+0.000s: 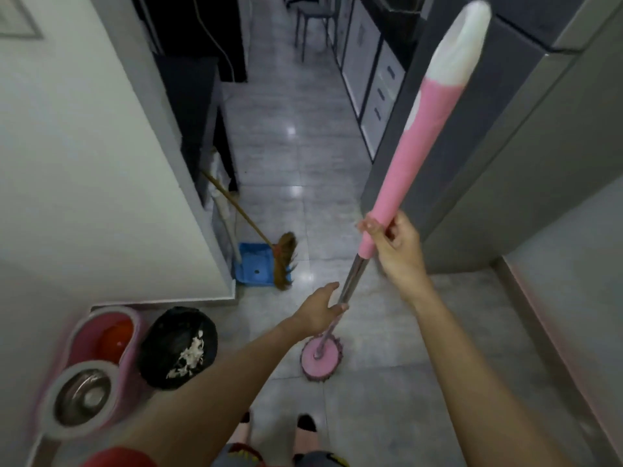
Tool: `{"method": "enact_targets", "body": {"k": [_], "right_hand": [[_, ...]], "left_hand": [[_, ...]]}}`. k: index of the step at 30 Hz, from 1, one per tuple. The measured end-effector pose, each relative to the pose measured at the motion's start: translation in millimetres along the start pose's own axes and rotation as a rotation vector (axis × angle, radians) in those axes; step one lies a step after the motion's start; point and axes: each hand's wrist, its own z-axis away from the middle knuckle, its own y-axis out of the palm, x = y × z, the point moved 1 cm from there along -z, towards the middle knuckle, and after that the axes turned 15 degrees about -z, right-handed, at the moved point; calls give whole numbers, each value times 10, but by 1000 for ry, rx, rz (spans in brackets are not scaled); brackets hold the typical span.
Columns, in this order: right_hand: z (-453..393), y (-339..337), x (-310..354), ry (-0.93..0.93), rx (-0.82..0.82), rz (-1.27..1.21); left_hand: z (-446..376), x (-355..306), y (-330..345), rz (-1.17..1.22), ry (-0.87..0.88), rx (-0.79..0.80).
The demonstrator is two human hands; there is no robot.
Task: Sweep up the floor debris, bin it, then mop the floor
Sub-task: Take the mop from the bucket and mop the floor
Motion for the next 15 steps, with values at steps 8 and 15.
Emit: {"method": "enact_targets", "body": {"k": [8, 15], "right_hand": [[-355, 1243, 818, -49, 305, -316], [34, 2687, 531, -68, 673, -7]], "left_hand": [[550, 277, -491, 175, -39, -426], [1674, 1129, -993, 148, -199, -812]]}}
